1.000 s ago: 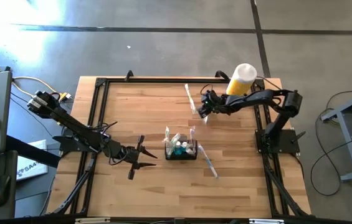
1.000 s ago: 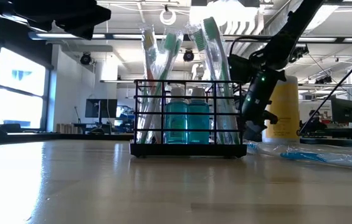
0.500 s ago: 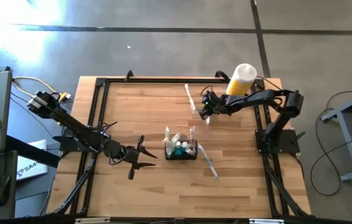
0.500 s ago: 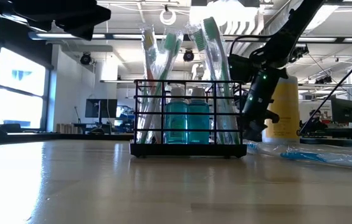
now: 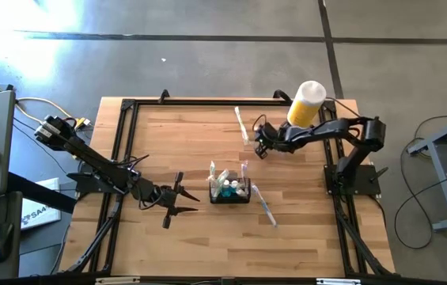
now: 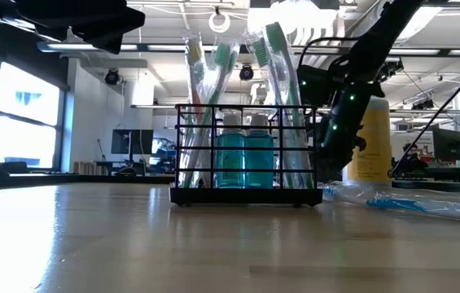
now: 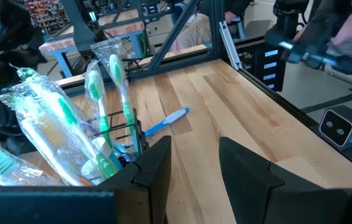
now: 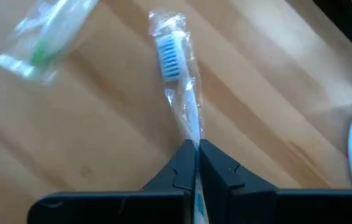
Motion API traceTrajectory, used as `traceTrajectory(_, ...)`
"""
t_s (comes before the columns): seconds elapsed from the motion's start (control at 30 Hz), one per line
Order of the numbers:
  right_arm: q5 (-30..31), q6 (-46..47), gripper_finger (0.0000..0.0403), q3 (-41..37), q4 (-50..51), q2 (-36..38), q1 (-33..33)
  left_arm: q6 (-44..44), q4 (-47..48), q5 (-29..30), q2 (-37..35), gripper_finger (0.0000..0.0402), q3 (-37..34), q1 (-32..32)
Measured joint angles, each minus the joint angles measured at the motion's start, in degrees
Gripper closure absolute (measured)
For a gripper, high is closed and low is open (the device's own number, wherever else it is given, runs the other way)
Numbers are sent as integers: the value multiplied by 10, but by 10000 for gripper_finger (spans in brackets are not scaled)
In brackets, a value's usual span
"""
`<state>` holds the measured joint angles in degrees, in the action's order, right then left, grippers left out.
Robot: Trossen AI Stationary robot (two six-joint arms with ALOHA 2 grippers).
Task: Pick & Place toothbrushing station
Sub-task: Put the top blue toothbrush into the wire organizer
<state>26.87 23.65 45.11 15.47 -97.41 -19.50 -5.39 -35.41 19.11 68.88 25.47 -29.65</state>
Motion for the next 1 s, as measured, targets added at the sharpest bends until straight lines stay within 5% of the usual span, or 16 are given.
traceTrajectory(0.33,140,22,402,-1,79,134,142,46,15,-3,0,272,0,0)
traceTrajectory(0.63,302,85,400,0,132,295,368,117,22,-4,12,272,0,0)
traceTrajectory(0.83,412,99,400,-1,87,322,556,137,-28,-8,57,272,0,0)
traceTrajectory(1.0,514,80,400,-42,-56,279,668,138,-99,-47,94,272,0,0)
